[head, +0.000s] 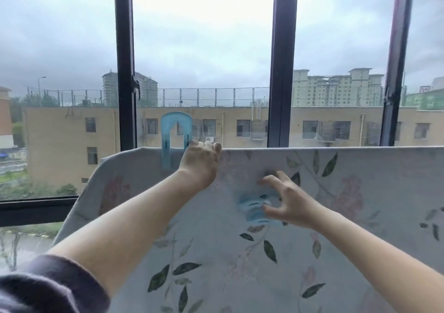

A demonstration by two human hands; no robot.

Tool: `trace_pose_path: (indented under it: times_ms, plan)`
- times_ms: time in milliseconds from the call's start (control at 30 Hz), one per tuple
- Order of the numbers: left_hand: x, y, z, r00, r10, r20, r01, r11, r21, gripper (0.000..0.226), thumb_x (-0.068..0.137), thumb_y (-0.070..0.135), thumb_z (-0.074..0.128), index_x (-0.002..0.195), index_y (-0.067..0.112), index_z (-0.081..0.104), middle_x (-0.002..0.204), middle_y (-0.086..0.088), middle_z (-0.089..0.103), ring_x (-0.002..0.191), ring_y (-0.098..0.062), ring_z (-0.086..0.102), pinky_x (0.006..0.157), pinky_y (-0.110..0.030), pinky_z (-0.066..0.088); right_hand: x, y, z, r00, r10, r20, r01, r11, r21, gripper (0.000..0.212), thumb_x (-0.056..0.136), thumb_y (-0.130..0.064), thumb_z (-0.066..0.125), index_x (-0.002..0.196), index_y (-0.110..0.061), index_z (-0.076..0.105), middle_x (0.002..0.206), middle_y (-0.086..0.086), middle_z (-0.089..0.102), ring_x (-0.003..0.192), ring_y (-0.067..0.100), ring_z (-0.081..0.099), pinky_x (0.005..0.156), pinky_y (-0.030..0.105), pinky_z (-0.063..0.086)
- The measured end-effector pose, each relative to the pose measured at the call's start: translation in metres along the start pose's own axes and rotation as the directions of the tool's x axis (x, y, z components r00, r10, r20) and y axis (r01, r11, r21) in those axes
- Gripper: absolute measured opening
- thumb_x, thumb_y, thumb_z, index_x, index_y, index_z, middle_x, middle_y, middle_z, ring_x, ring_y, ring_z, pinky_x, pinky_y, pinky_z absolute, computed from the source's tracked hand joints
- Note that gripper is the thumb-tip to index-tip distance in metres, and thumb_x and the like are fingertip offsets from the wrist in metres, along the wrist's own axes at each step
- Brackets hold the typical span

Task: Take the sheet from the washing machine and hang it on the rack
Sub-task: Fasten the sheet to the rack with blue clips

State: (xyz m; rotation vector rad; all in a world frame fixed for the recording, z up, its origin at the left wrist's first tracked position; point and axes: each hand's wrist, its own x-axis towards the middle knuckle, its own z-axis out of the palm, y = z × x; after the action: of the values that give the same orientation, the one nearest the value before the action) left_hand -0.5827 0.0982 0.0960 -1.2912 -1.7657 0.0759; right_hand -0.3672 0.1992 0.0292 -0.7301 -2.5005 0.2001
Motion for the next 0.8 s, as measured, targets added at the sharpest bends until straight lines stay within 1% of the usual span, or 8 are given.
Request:
trace_pose_path:
  times_ms: [100,267,367,467,533,600,700,800]
  plan:
    - [-0.001,0.017,0.002,0.994,-0.106,0.020,0.107,0.993,-0.059,0.029,0.095,0.021,0.034,0.120,0.008,0.038,0.113,-0.011,0.052,0.097,-0.027,0.053,0.090,-0.039,0.035,-0.019,0.031,0.005,0.954,0.260,0.149,-0.271,0.961,0.058,0.050,0.082,-0.042,0.062,0.126,-0.029,0.043,0.115,-0.006,0.055,0.100,0.013,0.055,0.084,0.025,0.047]
    - [-0.012,0.049,0.008,0.984,-0.156,-0.083,0.131,0.959,-0.253,0.063,0.089,0.023,0.041,0.146,0.008,0.019,0.150,-0.011,0.024,0.141,-0.031,0.020,0.116,-0.052,0.003,-0.029,0.057,-0.003,0.978,0.210,0.003,-0.197,0.913,0.356,0.055,0.067,-0.051,0.058,0.118,-0.032,0.051,0.112,-0.010,0.060,0.104,0.010,0.058,0.091,0.032,0.049]
    - [-0.031,0.085,0.021,0.952,-0.137,-0.274,-0.002,0.892,-0.453,0.058,0.082,0.018,0.051,0.139,0.010,0.037,0.150,-0.011,0.030,0.141,-0.033,0.025,0.117,-0.051,0.012,-0.039,0.082,0.000,0.940,0.342,-0.004,-0.260,0.721,0.642,0.056,0.061,-0.054,0.058,0.110,-0.028,0.055,0.117,0.006,0.061,0.106,0.022,0.059,0.095,0.043,0.047]
    - [-0.053,0.139,0.017,0.981,-0.143,0.132,0.182,0.439,-0.880,0.042,0.093,0.028,0.054,0.132,0.017,0.044,0.137,-0.001,0.041,0.122,-0.020,0.045,0.100,-0.030,0.036,-0.061,0.108,0.006,0.927,0.352,0.130,-0.310,0.523,0.794,0.043,0.069,-0.043,0.060,0.108,-0.024,0.058,0.123,0.016,0.058,0.109,0.030,0.059,0.097,0.048,0.045]
    - [-0.061,0.174,0.007,0.856,0.122,0.503,0.510,-0.034,-0.860,0.045,0.093,0.043,0.054,0.131,0.021,0.043,0.134,0.003,0.045,0.117,-0.014,0.050,0.089,-0.028,0.045,-0.077,0.120,0.005,0.937,0.298,0.181,-0.310,0.472,0.825,0.051,0.064,-0.046,0.064,0.110,-0.024,0.058,0.119,0.013,0.060,0.105,0.029,0.061,0.095,0.046,0.047]
    - [-0.071,0.201,0.006,0.777,0.284,0.562,0.630,-0.329,-0.704,0.039,0.088,0.049,0.054,0.118,0.024,0.051,0.125,0.000,0.056,0.113,-0.016,0.057,0.085,-0.036,0.054,-0.088,0.124,0.009,0.948,0.244,0.205,-0.298,0.449,0.842,0.056,0.061,-0.047,0.064,0.111,-0.022,0.057,0.114,0.011,0.062,0.100,0.026,0.063,0.088,0.040,0.050]
    - [-0.086,0.242,-0.002,0.746,0.208,0.632,0.631,-0.524,-0.573,0.034,0.089,0.042,0.058,0.110,0.015,0.057,0.100,-0.007,0.069,0.089,-0.020,0.069,0.069,-0.036,0.058,-0.110,0.135,0.024,0.947,0.196,0.255,-0.315,0.404,0.859,0.058,0.059,-0.044,0.065,0.110,-0.018,0.056,0.112,0.014,0.058,0.095,0.027,0.061,0.078,0.032,0.051]
    - [-0.102,0.272,-0.003,0.723,0.075,0.687,0.608,-0.540,-0.582,0.027,0.091,0.038,0.058,0.102,0.012,0.059,0.086,-0.010,0.066,0.076,-0.022,0.068,0.063,-0.032,0.057,-0.130,0.150,0.039,0.904,0.175,0.391,-0.427,0.298,0.854,0.047,0.073,-0.035,0.064,0.114,-0.014,0.054,0.116,0.020,0.054,0.095,0.029,0.060,0.082,0.035,0.053]
